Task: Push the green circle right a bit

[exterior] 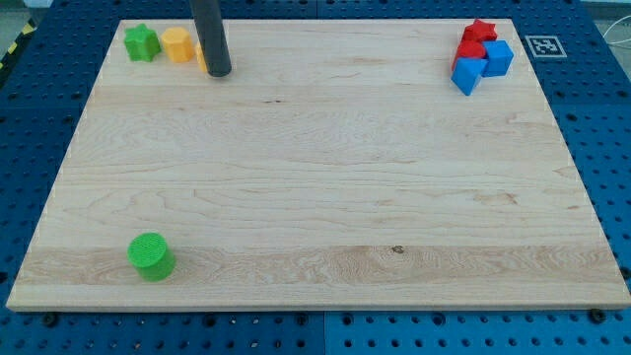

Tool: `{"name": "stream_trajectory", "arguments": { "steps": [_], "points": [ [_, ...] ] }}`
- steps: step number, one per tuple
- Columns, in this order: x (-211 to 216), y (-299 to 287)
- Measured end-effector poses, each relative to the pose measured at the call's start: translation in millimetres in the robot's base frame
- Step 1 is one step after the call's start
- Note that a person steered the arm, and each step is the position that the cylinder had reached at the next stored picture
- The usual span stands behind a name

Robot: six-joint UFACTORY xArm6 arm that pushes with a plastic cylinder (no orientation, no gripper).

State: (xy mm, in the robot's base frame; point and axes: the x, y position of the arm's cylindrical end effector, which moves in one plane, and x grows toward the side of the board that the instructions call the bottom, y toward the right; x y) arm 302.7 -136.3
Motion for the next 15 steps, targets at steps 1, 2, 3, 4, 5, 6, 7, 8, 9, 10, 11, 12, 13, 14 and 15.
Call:
{"name": "stream_trajectory", "arguments": {
  "steps": [1,2,3,4,5,6,7,8,9,10,11,12,13,14,15],
  "points": [
    [-5,0],
    [-7,0],
    [-13,0],
    [33,9],
    [118,-17],
    [152,-80],
    [159,-108],
    [177,-110],
    [250,-111],
    [282,-111],
    [288,-113],
    [283,-92],
    [271,-35],
    [266,-7],
    [270,0]
  ]
}}
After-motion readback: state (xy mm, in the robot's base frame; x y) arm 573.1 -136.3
